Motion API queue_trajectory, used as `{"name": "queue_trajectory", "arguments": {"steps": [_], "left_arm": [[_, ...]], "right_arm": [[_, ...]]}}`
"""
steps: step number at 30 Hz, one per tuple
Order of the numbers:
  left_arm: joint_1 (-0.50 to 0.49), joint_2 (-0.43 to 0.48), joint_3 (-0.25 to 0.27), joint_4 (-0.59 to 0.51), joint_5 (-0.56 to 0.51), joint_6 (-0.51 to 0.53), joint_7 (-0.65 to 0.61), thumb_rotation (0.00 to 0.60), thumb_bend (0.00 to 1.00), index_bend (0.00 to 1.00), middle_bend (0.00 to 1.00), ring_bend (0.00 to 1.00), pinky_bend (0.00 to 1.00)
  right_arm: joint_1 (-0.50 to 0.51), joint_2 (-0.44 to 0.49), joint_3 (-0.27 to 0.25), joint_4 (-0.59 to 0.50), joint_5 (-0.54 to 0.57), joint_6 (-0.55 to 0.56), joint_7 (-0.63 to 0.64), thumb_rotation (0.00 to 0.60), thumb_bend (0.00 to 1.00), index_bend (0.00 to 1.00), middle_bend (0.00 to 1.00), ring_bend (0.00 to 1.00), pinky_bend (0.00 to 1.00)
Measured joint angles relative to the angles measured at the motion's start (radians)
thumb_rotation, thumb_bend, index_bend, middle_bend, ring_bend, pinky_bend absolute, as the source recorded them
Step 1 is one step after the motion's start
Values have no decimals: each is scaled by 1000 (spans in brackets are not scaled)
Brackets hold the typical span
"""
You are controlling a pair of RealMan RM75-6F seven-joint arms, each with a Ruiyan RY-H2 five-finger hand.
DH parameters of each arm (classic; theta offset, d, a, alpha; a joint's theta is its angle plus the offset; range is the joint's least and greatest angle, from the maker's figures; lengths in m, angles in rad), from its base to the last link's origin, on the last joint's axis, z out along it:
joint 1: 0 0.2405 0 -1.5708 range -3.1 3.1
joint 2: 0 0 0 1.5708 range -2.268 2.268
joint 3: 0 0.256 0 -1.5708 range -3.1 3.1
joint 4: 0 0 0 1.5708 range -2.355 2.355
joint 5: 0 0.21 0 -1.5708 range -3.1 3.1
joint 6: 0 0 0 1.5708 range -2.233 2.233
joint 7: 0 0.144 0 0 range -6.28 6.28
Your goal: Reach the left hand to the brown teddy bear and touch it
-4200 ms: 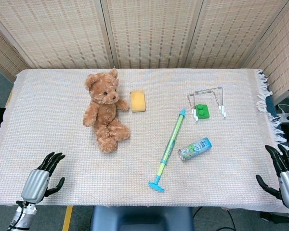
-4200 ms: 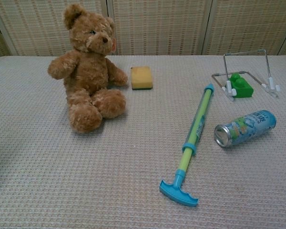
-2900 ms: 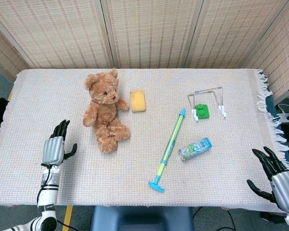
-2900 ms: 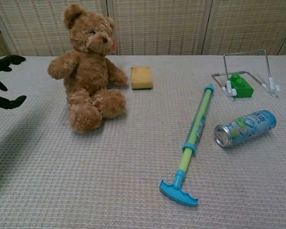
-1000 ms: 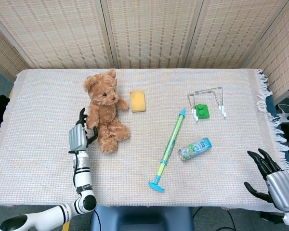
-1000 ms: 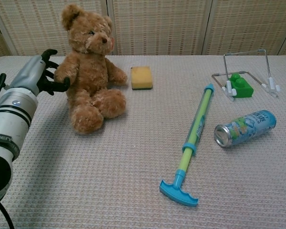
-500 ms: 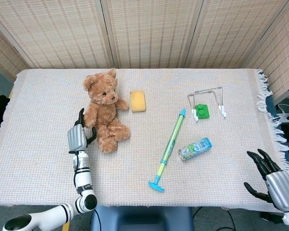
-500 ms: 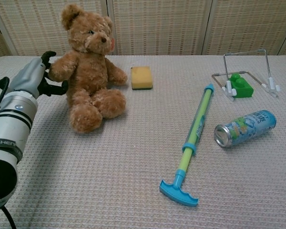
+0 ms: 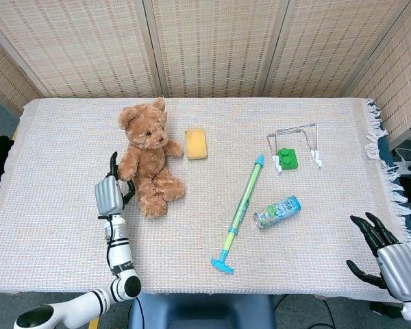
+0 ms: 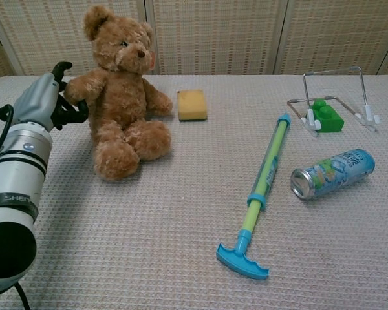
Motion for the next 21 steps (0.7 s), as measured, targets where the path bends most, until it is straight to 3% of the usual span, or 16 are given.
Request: {"name": "queue_trajectory", "arguments": {"steps": [6,13,21], "left_arm": [[-5,-10,10,35,59,43,-55,600,584,30,376,436,704],[12,-19,30,56,47,0,-46,600,583,55,389,436,704],[3,-24,17,52,68,23,-55,600,583,56,389,436,704]], "right_arm": [[2,2,-3,-3,-1,-8,-2,600,154,0,110,0,246],[3,2,-3,-4,2,-10,-4,600,154,0,110,0,246],[4,2,-2,-7,8,-16,-9,600,153,0,110,0,246]]}}
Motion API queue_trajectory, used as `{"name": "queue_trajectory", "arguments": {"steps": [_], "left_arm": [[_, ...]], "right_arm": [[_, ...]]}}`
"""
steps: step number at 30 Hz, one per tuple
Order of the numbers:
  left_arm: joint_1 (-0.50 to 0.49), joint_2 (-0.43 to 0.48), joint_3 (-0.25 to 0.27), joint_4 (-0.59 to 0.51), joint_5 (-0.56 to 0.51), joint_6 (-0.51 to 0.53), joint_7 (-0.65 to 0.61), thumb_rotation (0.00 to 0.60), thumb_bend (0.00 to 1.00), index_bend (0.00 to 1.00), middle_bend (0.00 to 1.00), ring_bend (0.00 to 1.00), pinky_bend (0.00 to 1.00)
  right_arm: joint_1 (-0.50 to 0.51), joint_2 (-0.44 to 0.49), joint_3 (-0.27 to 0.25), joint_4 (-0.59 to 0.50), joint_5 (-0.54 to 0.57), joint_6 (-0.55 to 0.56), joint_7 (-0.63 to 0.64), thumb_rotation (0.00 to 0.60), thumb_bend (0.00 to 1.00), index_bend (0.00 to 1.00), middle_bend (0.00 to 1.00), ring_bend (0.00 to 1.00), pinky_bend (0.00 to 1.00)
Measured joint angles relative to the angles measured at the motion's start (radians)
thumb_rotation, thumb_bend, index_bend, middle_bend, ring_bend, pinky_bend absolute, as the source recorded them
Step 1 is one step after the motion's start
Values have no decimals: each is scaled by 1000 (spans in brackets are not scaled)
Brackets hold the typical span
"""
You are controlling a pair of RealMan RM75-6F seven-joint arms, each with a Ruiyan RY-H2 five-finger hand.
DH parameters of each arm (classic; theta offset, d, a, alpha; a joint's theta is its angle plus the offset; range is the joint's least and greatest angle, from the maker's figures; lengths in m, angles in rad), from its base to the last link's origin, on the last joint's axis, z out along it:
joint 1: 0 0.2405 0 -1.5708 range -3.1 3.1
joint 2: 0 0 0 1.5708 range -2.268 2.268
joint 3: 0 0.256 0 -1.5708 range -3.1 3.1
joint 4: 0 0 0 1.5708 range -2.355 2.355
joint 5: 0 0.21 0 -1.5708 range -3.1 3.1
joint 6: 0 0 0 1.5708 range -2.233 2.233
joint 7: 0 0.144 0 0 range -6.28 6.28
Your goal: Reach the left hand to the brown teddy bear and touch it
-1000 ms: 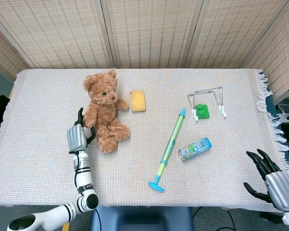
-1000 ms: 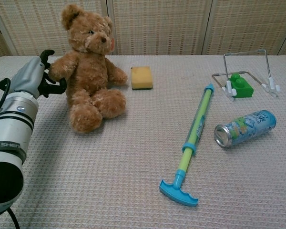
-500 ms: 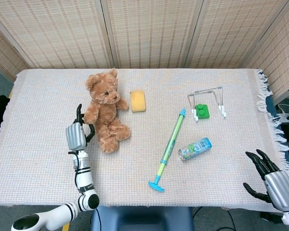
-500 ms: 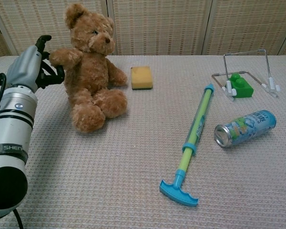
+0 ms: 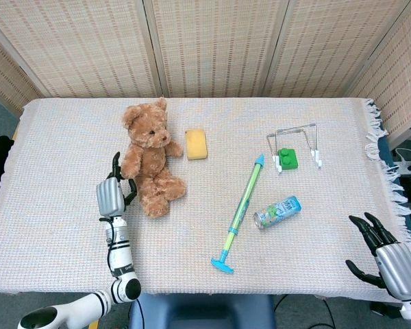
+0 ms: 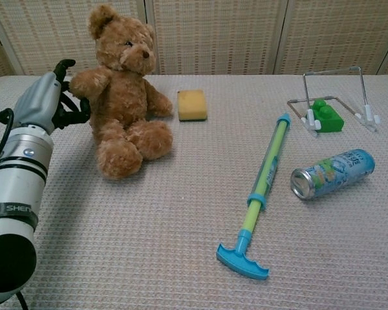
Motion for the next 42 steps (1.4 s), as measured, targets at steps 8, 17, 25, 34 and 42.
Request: {"name": "queue_trajectory", "arguments": {"steps": [8,17,25,34,42], "left_arm": [[8,-4,11,-8,1,-10,21,600,581,55,389,436,704],[18,-17,9,18,-18,-48,15,600,581,55,388,436,704],[4,4,-10,-41,9,-8,31,600,577,55,388,436,704],[38,5,26,-21,-2,-39,30,600,550,53,364,413,693],[101,93,100,-63,50,-50,-22,600,489,3,157,221,528]], "right_arm": [[0,1,-1,0,-1,0,1,600,153,0,110,0,246],[1,3,-1,-3,1,-4,-1,600,154,0,110,0,246],[0,4,-2,-3,1,-4,1,600,153,0,110,0,246],[1,4,-2,-4,3,-8,-2,600,153,0,110,0,246],[3,0,-1,-4,10,-19,-12,600,153,0,110,0,246]]}}
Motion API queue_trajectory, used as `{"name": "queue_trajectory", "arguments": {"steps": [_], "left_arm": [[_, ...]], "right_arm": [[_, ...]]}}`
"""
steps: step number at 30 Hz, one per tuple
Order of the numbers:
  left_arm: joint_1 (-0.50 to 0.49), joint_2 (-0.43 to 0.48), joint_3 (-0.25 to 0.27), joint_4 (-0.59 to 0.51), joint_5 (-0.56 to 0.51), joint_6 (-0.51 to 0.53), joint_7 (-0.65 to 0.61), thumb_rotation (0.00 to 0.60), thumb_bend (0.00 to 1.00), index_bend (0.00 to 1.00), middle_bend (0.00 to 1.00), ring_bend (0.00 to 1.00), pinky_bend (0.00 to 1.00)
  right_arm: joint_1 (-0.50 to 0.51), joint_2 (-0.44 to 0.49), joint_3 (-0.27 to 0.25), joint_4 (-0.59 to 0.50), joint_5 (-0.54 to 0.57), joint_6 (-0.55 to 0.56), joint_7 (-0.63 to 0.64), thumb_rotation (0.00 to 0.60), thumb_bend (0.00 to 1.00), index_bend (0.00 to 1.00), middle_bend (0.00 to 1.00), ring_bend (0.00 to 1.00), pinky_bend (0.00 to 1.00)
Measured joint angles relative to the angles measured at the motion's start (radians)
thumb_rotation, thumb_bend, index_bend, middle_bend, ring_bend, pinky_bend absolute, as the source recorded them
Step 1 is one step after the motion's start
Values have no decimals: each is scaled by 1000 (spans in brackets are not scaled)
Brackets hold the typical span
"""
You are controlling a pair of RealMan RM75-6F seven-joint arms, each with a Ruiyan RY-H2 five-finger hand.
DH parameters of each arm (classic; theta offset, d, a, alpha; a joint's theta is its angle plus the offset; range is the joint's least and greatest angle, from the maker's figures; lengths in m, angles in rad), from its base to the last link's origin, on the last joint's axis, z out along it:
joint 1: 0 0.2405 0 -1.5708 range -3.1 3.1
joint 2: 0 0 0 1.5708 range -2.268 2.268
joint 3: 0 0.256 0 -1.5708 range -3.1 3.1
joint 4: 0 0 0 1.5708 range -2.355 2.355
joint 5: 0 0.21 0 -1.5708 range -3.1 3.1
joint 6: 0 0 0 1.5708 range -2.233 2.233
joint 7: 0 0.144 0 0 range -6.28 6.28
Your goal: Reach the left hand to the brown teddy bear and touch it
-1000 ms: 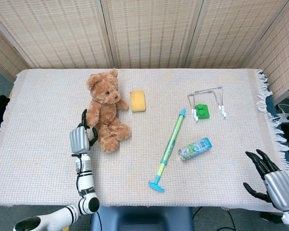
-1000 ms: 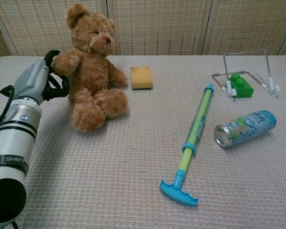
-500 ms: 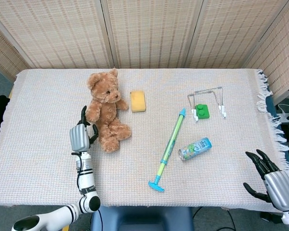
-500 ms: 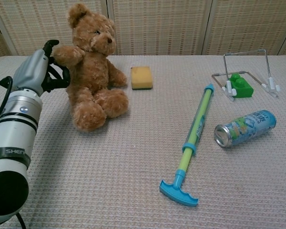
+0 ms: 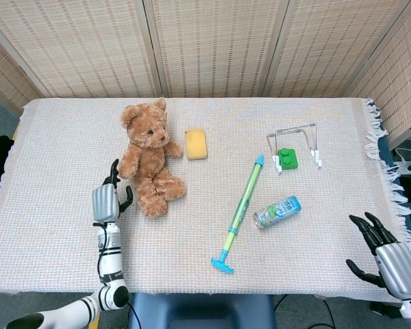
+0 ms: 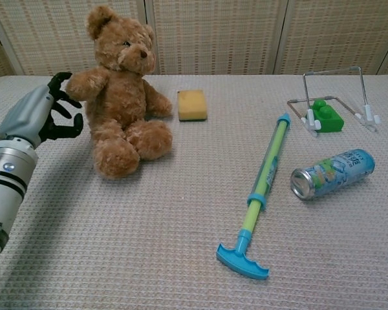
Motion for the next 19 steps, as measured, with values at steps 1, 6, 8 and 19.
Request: {"name": "queue_trajectory", "arguments": {"steps": [1,6,8,19], "left_arm": [[14,30,18,-24,14,2,-1,600,481,0,105,168,469],[83,198,113,-164,66,-3,27,600,467,0,0,68,409],[119,291,165,-240,89,-10,39,600,465,0,0,68,408],[273,636,449,-493,305,-31,43,600,467,31,62,105,409]], "right_arm": [[1,0,-1,-1,-1,-3,-3,600,153,0,110,0,246],[1,-6,-3,-1,-1,-7,-18,600,153,0,110,0,246],[2,-9,-2,-1,-1,-8,-23,600,153,0,110,0,246],[5,-27,1,-6,23,-43,-93,600,153,0,110,0,246]]}}
